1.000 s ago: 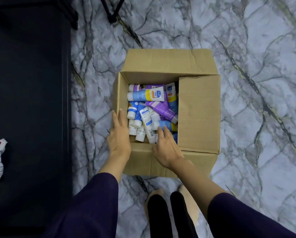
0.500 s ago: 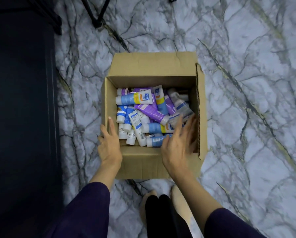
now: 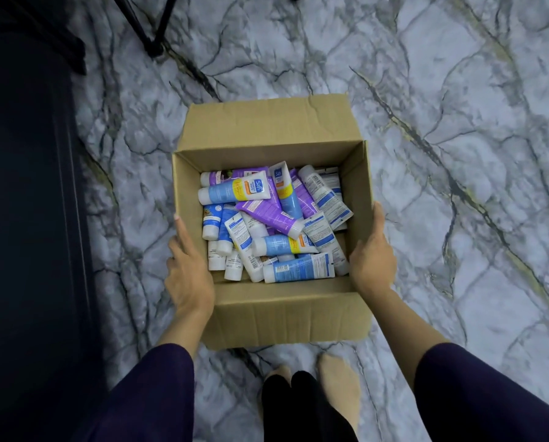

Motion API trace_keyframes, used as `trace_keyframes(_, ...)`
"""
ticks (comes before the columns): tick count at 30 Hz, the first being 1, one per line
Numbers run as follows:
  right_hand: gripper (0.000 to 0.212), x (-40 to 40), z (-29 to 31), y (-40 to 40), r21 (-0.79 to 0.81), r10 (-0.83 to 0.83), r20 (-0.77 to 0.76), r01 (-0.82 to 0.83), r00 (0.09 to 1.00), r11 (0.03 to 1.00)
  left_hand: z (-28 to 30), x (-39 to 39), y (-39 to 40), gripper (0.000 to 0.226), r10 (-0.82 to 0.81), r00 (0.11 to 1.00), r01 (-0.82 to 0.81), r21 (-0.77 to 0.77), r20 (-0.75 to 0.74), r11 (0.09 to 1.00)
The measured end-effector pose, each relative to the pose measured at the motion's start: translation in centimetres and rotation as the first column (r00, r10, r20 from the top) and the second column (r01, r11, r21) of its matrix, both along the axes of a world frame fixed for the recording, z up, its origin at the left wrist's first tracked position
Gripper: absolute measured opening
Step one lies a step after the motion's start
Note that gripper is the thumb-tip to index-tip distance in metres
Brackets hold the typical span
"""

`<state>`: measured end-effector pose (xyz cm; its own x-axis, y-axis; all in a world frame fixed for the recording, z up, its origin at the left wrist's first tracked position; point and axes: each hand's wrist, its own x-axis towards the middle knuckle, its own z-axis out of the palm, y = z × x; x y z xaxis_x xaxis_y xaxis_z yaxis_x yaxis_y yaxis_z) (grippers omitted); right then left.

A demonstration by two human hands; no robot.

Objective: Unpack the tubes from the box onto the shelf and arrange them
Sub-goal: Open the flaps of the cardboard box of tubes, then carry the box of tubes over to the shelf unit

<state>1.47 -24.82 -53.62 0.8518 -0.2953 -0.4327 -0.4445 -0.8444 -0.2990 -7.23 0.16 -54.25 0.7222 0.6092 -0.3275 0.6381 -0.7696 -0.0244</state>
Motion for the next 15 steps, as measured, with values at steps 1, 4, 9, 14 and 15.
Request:
trace_keyframes(1,0.077,0.2,-0.3,0.0,-0.015,-0.02,0.0,0.02,1.0,1.0,0.0,0.5,0.2,0.084,0.043,0.999,-0.043,-0.02,0.015,0.999)
trace_keyframes(4,0.051,1.1,-0.6,0.2,-0.03,-0.075,0.004,0.075,0.997,0.997,-0.1,1.9,1.1,0.048,0.219,0.971,-0.208,-0.117,0.095,0.971)
trace_keyframes(9,0.027,2.8,-1.1,0.3,-0.052,-0.101,-0.028,0.099,0.995,0.994,-0.5,3.7,3.0,0.055,0.246,0.966,-0.231,-0.168,0.079,0.958)
trace_keyframes(14,0.027,3.2,-0.5,0.1,-0.015,-0.085,-0.016,0.085,0.996,0.996,0.2,3.9,3.0,0.04,0.244,0.966,-0.225,-0.187,0.087,0.956)
trace_keyframes(15,0.027,3.2,-0.1,0.0,-0.008,-0.086,-0.011,0.086,0.996,0.996,0.5,3.8,3.1,0.036,0.244,0.965,-0.223,-0.189,0.095,0.956)
